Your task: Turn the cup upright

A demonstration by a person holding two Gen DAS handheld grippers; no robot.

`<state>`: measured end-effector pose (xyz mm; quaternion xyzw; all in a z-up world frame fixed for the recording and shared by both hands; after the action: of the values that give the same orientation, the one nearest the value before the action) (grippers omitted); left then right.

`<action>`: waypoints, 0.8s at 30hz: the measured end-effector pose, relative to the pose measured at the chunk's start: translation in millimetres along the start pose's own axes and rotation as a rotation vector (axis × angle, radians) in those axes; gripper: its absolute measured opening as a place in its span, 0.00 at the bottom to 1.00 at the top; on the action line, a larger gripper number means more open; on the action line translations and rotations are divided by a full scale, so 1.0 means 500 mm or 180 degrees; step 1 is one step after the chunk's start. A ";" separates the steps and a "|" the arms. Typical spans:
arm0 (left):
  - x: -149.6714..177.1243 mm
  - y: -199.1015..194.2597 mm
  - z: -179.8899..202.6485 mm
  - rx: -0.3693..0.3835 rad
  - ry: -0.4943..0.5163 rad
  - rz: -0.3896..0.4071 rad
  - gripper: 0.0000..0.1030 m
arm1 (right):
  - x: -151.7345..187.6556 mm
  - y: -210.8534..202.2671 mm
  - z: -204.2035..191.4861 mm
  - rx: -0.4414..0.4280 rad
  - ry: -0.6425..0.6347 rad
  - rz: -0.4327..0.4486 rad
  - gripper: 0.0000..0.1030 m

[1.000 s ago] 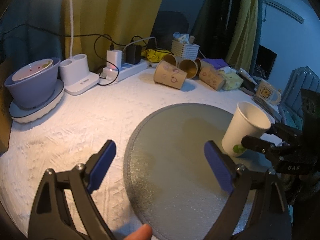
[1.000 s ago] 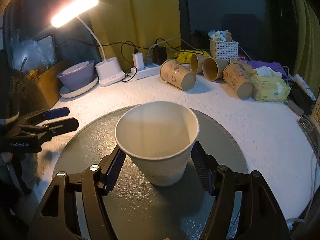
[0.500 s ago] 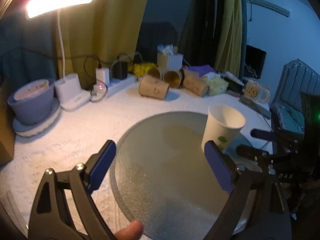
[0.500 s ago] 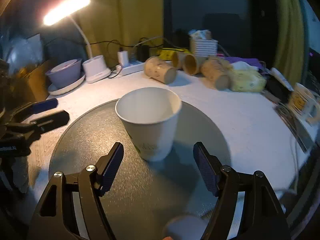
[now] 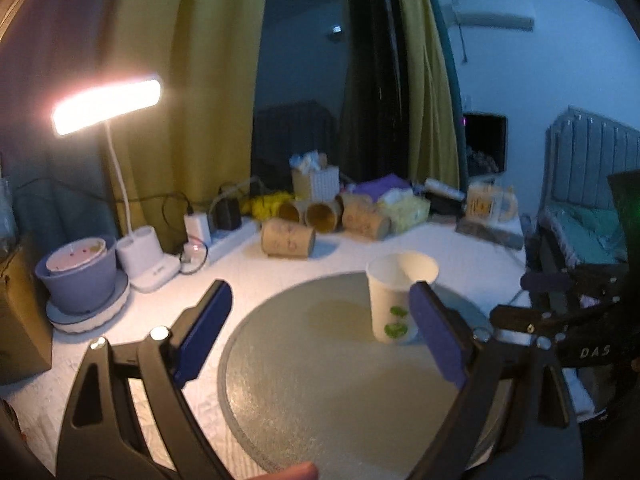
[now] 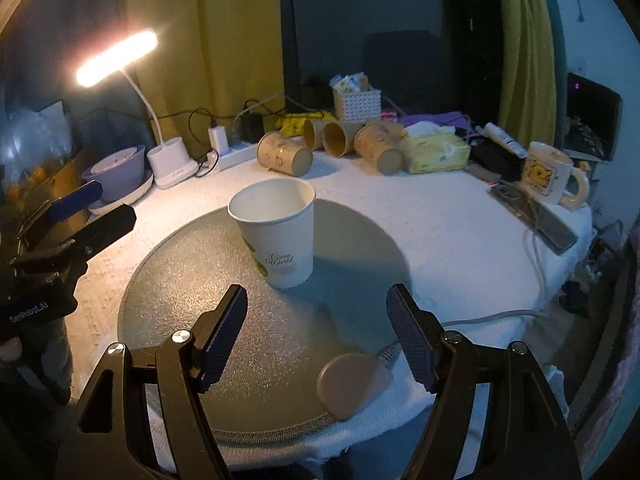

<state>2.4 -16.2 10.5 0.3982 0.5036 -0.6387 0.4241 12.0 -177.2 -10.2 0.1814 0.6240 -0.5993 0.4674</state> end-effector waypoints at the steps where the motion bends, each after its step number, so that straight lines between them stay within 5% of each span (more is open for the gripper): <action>1: -0.004 -0.007 -0.002 0.0032 -0.0041 0.0036 0.88 | 0.000 -0.007 0.000 0.0022 0.0004 0.0024 0.73; 24: -0.058 -0.121 0.013 0.0376 -0.0008 0.0606 0.88 | -0.061 -0.150 -0.050 0.0191 -0.0089 0.0669 0.73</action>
<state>-46.0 -10.3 57.5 0.4677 0.4244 -0.6246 0.4593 -41.3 -160.3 53.7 0.2513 0.5768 -0.5678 0.5308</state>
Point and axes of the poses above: each gripper's, at about its wrist camera, not at the fingertips, and y roughly the way its jaws point, z to its right, x to its underside, the point moved 1 cm from there along y, roughly the way its jaws point, and after that the axes turned 11 degrees about -y, right-handed, at the moved point
